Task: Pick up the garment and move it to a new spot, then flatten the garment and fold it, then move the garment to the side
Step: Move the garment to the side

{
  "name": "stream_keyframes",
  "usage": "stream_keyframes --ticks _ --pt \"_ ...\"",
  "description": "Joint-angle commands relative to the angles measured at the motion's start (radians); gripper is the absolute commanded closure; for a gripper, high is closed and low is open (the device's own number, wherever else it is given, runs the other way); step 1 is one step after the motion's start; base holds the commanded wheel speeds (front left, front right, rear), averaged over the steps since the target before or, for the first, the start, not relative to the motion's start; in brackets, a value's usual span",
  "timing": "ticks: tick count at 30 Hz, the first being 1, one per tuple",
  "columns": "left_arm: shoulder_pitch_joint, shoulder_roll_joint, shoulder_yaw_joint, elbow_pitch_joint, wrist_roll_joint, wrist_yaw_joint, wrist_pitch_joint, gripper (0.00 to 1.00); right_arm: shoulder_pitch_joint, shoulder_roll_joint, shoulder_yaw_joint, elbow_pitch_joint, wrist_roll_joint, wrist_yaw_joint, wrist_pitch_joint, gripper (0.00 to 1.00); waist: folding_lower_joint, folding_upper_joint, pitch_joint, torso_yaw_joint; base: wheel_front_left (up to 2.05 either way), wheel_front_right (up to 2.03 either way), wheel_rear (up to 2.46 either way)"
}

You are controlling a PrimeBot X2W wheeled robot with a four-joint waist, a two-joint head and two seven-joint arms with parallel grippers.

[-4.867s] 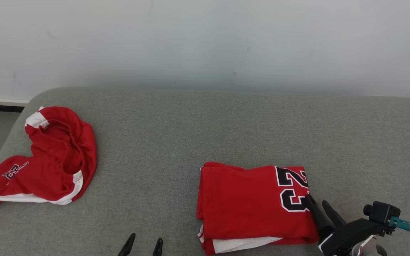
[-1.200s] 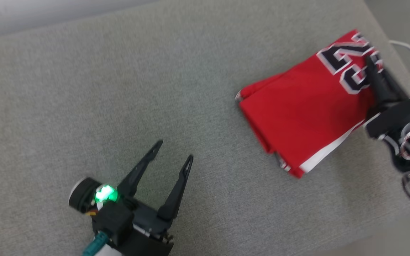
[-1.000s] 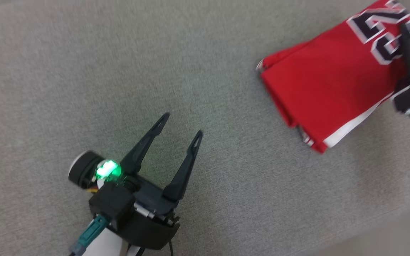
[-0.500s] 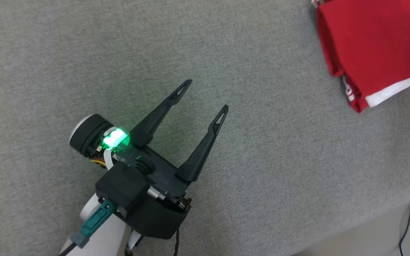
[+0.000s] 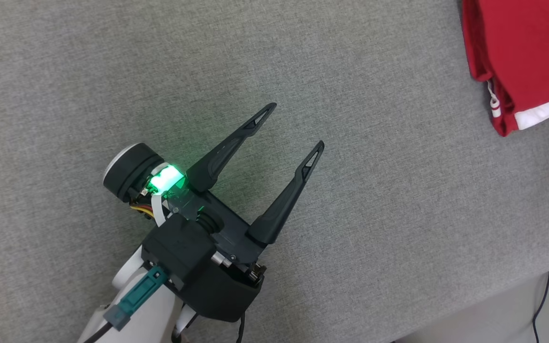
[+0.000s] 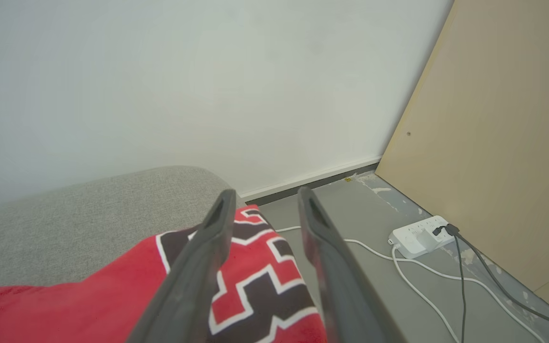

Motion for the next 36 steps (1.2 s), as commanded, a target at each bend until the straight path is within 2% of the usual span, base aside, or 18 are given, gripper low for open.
stream_keyframes --ticks 1,6,10,14,22,30,36 --pt "-0.003 0.005 -0.002 0.001 -0.008 -0.001 -0.004 0.00 -0.018 0.008 -0.034 0.007 -0.036 0.000 -0.005 0.00 -0.0001 -0.0002 -0.006 0.008 0.00 0.00 0.00" --pt "0.021 0.003 0.002 0.014 -0.018 0.015 -0.026 0.00 0.014 0.072 -0.191 -0.020 -0.214 0.000 -0.003 0.00 -0.0001 -0.0002 -0.042 0.030 0.00 0.00 0.00" --pt "0.049 0.002 0.014 0.039 -0.022 0.037 -0.050 0.00 0.086 0.152 -0.242 -0.101 -0.311 0.000 -0.003 0.00 -0.0001 -0.0002 -0.093 0.054 0.00 0.00 0.00" --pt "0.096 -0.009 0.037 0.076 -0.054 0.067 -0.083 0.00 0.168 0.210 -0.211 -0.175 -0.347 0.000 -0.003 0.00 -0.0001 -0.0002 -0.159 0.089 0.00 0.00 0.00" --pt "0.197 -0.031 0.114 0.199 -0.147 0.122 -0.156 0.00 0.341 0.259 -0.124 -0.287 -0.368 0.000 -0.003 0.00 -0.0001 -0.0002 -0.306 0.185 0.00 0.00 0.00" --pt "0.254 -0.050 0.200 0.312 -0.204 0.151 -0.165 0.00 0.464 0.294 -0.059 -0.340 -0.400 0.000 -0.003 0.00 -0.0001 -0.0002 -0.406 0.262 0.00 0.00 0.00" --pt "0.296 -0.057 0.290 0.341 -0.181 0.162 -0.164 0.00 0.537 0.349 -0.029 -0.371 -0.423 0.000 -0.003 0.00 -0.0001 -0.0002 -0.484 0.308 0.00 0.00 0.00"
